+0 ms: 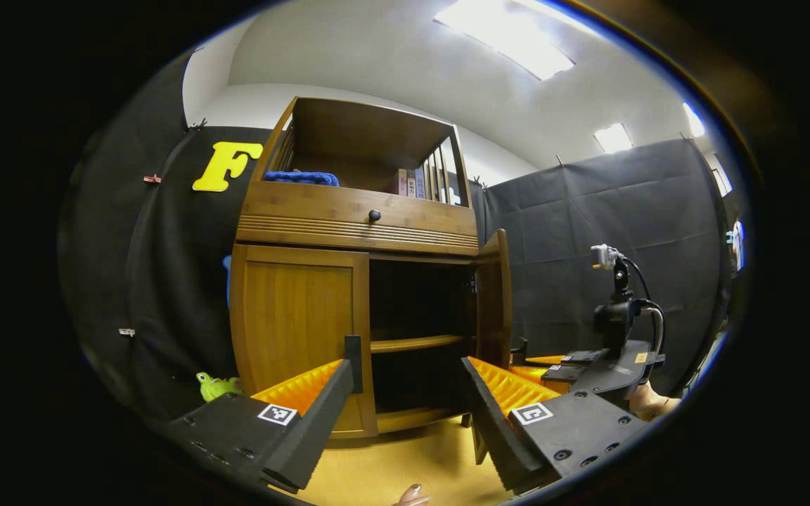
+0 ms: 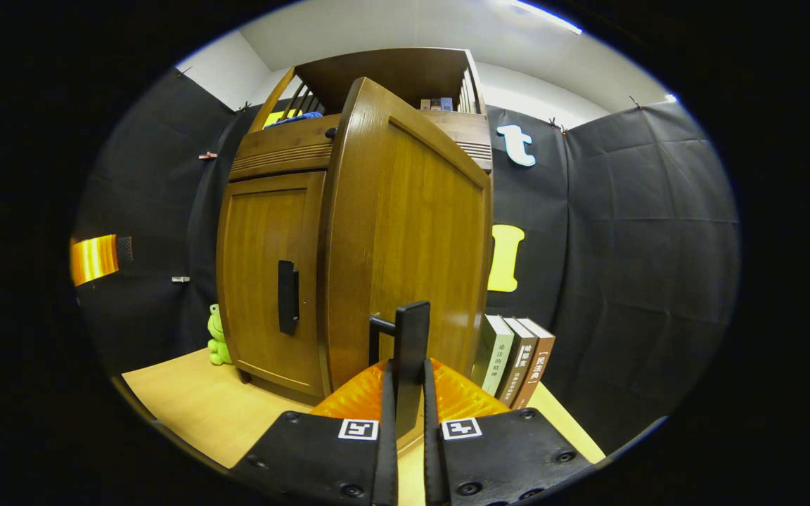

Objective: Open the right door of the double-door shoe cabinet with the right hand, and open the left door with the left hand.

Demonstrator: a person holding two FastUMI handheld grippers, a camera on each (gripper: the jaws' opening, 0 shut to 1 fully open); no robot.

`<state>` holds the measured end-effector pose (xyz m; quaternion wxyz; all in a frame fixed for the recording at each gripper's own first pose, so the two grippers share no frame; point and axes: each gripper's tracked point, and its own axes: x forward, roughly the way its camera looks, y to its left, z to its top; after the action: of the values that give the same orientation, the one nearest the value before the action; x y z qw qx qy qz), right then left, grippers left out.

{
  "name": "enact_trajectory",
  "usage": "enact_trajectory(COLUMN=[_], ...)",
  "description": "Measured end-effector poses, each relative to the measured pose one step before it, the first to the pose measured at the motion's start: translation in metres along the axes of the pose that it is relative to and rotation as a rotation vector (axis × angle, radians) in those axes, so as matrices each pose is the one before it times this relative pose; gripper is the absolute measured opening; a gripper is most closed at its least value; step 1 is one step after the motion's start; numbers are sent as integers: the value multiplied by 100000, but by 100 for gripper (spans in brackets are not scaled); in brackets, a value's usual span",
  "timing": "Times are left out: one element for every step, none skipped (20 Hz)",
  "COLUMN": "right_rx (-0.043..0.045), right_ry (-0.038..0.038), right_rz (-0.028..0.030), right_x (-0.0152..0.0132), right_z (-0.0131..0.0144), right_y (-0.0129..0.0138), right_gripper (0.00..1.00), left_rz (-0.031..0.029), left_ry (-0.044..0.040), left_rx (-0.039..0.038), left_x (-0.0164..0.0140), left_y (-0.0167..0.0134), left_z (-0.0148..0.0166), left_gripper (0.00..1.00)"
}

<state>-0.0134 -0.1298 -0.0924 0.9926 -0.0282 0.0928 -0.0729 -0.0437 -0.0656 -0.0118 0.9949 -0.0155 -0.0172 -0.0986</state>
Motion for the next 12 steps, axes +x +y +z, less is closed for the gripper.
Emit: enact_trajectory(right_rx=[-495,-663,-641,-478,-194,-81,-122,4,-53,-294,-60,49], right_ry=[-188,-109,125,325,267,122,216,18,-300,-350,-230,-54], right_rz=[-787,-850,-750,-526,-429,-433,-532,-613,-613,-580,-749,-739], right_x=[-151,-233,-182,-102,-118,-159,-119,-194,-266,-141,-116,-85], right_z=[0,-6,-39,-84,-55,34,-97,46,28,29,8,-121], right_y=[-461,-389,-461,-497,-387,-343,-554,-438,-406,-460,-495,-517], right_gripper=[18,22,18,18,13,13,18,18,17,17,17,17], left_rz=[-630,-637,-554,-363,-277,-141,-265,-263,-314,-384,-324,-298], left_ry=[45,122,173,230,175,193,287,436,488,431,368,410], left_rx=[-335,-430,-460,-466,-323,-145,134,220,255,214,140,109], left_x=[221,258,254,275,209,242,248,191,252,228,215,226], left_y=[-263,-294,-236,-191,-208,-213,-146,-223,-224,-226,-169,-251], left_z=[3,-139,-63,-147,-109,-131,-130,-149,-184,-196,-75,-217], left_gripper=[95,94,95,95,95,95,95,95,95,95,95,95])
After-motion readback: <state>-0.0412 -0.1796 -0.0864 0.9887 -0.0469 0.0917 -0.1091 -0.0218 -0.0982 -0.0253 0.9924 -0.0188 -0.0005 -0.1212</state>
